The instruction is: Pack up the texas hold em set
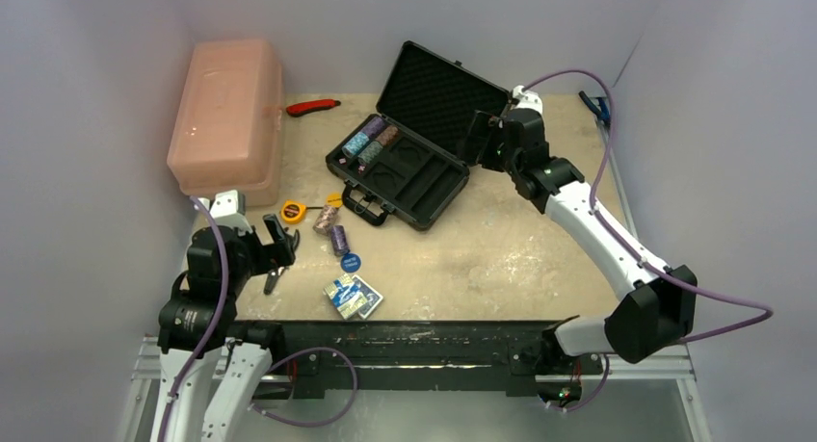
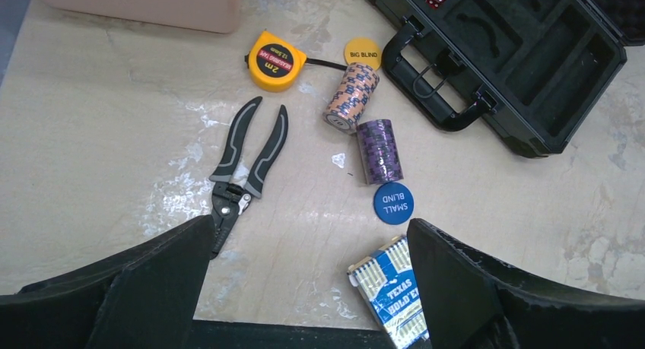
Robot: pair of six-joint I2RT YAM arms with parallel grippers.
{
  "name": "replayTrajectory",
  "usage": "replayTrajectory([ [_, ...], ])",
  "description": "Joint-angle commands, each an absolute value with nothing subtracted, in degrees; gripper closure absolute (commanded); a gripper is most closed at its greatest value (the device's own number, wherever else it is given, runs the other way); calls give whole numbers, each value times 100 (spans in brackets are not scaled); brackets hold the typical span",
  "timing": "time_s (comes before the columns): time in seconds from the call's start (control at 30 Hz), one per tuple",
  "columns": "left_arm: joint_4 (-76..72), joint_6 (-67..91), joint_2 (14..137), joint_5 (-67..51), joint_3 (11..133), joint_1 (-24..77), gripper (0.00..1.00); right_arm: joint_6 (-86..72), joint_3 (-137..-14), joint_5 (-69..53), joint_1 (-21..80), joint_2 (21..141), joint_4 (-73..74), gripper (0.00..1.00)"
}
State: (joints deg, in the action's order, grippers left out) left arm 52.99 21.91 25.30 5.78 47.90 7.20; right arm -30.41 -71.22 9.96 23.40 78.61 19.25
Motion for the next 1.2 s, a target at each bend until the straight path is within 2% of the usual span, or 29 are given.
replayTrajectory([
  [0.0,5133,2097,2693,451,4805,721,3,-2921,-7133,1513,2666,7708,2012,1],
  [0.2,5074,2044,2917,246,4783,712,3,-2803,-7106,1377,2938,7542,2170,1],
  [0.4,4987,2023,3206,-96,4739,713,4,-2559,-6944,321,3561,7514,1953,1],
  [0.7,4945,2142,3518,-241,4686,721,6,-2716,-7069,353,4841,8202,2012,2],
  [1.17,5047,2275,3523,-34,4692,730,9,-2881,-8094,676,6239,9814,2445,5],
])
